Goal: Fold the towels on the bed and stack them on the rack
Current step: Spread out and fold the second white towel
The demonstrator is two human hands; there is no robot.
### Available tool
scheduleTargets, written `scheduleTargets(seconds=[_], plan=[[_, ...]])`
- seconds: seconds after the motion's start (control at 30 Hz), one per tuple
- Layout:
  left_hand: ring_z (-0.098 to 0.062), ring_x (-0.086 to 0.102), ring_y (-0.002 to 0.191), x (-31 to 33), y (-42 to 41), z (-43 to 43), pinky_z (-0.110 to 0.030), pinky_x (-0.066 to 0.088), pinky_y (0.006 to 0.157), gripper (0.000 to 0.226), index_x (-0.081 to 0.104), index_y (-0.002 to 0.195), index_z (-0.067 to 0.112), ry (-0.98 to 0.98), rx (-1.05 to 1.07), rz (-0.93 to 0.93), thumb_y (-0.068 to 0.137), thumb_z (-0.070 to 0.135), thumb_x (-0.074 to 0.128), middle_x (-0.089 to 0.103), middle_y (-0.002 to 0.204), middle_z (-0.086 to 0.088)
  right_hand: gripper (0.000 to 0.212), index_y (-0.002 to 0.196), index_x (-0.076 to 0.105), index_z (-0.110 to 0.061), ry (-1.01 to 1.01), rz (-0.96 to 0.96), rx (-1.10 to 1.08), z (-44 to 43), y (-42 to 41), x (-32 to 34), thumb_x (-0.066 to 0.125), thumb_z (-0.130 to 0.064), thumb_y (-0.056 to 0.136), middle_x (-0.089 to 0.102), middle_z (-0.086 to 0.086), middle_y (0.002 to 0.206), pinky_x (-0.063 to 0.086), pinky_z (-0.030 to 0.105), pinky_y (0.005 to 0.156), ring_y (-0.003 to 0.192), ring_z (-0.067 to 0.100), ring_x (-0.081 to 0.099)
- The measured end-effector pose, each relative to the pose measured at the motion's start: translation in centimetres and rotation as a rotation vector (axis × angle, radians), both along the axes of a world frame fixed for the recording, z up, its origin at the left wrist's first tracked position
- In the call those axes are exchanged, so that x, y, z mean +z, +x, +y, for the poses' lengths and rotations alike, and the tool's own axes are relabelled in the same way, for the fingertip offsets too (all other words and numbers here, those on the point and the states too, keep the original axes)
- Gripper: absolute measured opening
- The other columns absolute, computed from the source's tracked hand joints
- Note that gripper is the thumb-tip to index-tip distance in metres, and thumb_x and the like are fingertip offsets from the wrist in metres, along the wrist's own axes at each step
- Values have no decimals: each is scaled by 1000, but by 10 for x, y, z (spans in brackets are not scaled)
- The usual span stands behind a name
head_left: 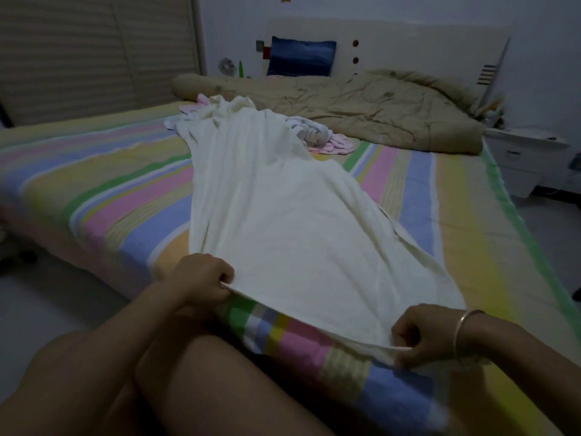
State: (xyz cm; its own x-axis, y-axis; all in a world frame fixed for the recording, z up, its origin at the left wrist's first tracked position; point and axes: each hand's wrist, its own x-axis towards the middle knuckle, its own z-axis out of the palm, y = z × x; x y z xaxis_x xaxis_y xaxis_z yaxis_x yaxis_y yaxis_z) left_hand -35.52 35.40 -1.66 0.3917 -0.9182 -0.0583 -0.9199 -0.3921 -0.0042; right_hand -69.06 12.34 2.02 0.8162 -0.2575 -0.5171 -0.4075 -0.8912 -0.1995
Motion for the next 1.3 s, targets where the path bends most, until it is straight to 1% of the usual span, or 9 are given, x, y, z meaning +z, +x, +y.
scheduleTargets(seconds=[0.1, 0.2, 0.33, 0.53, 0.73, 0.87, 1.0, 1.17, 1.3], plan=[[-14, 41, 62, 5, -2, -3, -28, 30, 54, 32, 41, 63, 23, 189, 36, 95, 77, 48, 56, 44, 64, 4, 35, 75, 70, -21, 212, 92, -167, 3, 4, 6, 70, -56, 76, 63, -13, 62, 45, 14, 61, 57, -1, 55], [-12, 55, 70, 25, -5, -17, -25, 43, 66, 43, 64, 76, 23, 356, 170, 433, 81, 65, 60, 62, 76, 7, 46, 92, 75, -11, 451, 174, -378, -2, 11, 17, 61, -54, 84, 72, 6, 77, 56, 27, 64, 64, 16, 67], [-18, 69, 78, 58, 2, -49, -33, 53, 80, 52, 73, 92, 9, 250, 377, 843, 91, 57, 53, 73, 88, -4, 33, 97, 72, -6, 410, -144, -482, -31, 25, 27, 58, -36, 92, 73, 11, 84, 58, 32, 62, 71, 23, 70], [-17, 70, 80, 68, 15, -141, -31, 57, 75, 20, 72, 91, 15, -89, 232, 374, 91, 26, 55, 74, 87, 0, 18, 77, 69, -11, 278, -699, -787, -113, 61, 21, 59, -8, 92, 70, 8, 80, 52, 32, 68, 72, 20, 63], [-23, 60, 99, 54, 22, -246, -30, 48, 79, 23, 67, 100, 24, -205, 179, 208, 85, 21, 50, 67, 109, 1, 9, 86, 69, -21, 101, -726, -966, -195, 121, -8, 63, -14, 86, 72, 9, 101, 52, 34, 87, 93, 26, 66], [-21, 55, 111, 38, 38, -303, -31, 44, 89, 30, 60, 117, 23, -253, 164, 250, 88, 25, 52, 60, 123, -1, 22, 102, 73, -8, 66, -698, -1012, -232, 179, -24, 60, -20, 89, 70, 13, 108, 47, 30, 89, 104, 29, 63], [-20, 52, 117, 14, 56, -341, -30, 40, 92, 35, 53, 127, 23, -281, 143, 279, 94, 30, 50, 53, 129, -2, 14, 103, 58, -22, 168, -534, -911, -262, 237, -26, 53, -33, 95, 57, 1, 104, 45, 29, 86, 91, 15, 51], [-25, 53, 117, -9, 65, -370, -35, 44, 96, 38, 53, 129, 20, -351, 117, 231, 95, 35, 47, 57, 129, -5, 44, 127, 53, 2, 580, -401, -913, -266, 267, -8, 53, -30, 97, 58, 15, 123, 42, 27, 80, 91, 27, 60], [-30, 54, 110, -17, 46, -392, -38, 43, 90, 36, 55, 117, 13, -493, 227, 231, 95, 40, 45, 59, 118, -11, 37, 103, 65, -15, 890, -282, -872, -283, 256, -3, 45, -45, 97, 69, 2, 92, 54, 25, 72, 68, 13, 64]])
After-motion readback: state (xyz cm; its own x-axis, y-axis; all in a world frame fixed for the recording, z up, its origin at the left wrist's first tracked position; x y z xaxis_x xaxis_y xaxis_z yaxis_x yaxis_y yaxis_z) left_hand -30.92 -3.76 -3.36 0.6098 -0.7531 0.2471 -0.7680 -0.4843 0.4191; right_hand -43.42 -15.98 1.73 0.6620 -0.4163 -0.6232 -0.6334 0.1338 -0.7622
